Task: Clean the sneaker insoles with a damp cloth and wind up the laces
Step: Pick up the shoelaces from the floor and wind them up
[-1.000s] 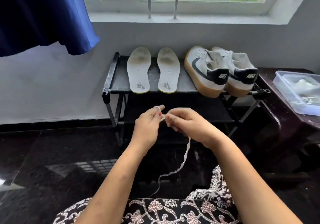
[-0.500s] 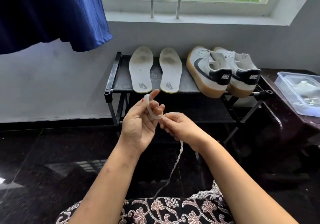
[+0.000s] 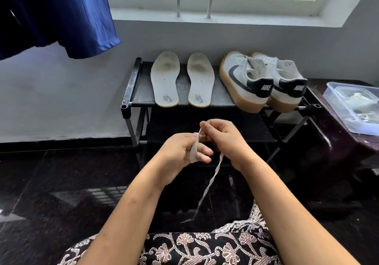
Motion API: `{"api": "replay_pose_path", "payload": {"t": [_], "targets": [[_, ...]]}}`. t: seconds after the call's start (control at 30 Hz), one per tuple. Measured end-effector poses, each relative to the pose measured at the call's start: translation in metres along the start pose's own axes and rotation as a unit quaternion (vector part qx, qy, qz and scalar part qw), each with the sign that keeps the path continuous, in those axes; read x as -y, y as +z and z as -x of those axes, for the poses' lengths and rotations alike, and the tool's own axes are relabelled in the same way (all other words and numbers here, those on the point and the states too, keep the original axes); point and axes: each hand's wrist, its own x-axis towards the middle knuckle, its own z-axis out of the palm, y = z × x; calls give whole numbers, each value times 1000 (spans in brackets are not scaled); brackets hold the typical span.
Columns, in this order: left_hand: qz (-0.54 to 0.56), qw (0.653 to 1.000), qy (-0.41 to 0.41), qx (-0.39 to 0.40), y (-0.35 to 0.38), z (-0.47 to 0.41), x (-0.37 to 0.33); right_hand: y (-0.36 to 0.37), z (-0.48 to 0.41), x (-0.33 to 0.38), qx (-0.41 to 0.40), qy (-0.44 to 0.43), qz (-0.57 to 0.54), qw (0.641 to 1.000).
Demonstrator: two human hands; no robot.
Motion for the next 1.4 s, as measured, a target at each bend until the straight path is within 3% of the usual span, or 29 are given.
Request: {"api": "replay_pose_path", "payload": {"t": [0.23, 0.4, 0.53, 0.67, 0.77, 0.87, 1.03, 1.23, 1.33, 1.4], "targets": [[186, 982, -41, -2, -5, 1, -6, 16, -4, -23, -47, 13, 42, 998], [297, 954, 28, -26, -9, -1, -11, 30, 3, -24, 40, 27, 71, 996], [203, 964, 102, -138, -17, -6, -8, 37, 8, -15, 116, 11, 85, 990], [-32, 971, 93, -219, -20, -13, 1, 24, 7, -3, 124, 3, 39, 992], [-100, 990, 12, -94, -13, -9, 3, 10, 0, -3, 56, -16, 24, 998], [-37, 999, -12, 23, -4, -1, -3, -3, -5, -10, -3, -38, 42, 998], [111, 989, 10, 96, -4, 8, -12, 3, -8, -26, -23, -28, 44, 998], [268, 958, 88, -41, -8, -1, -9, 24, -1, -23, 52, -3, 80, 995], [238, 954, 139, -115, -14, -7, -4, 29, 6, -14, 129, -9, 119, 984], [162, 961, 157, -158, -18, -10, -1, 29, 9, -11, 167, -17, 129, 977]]}}
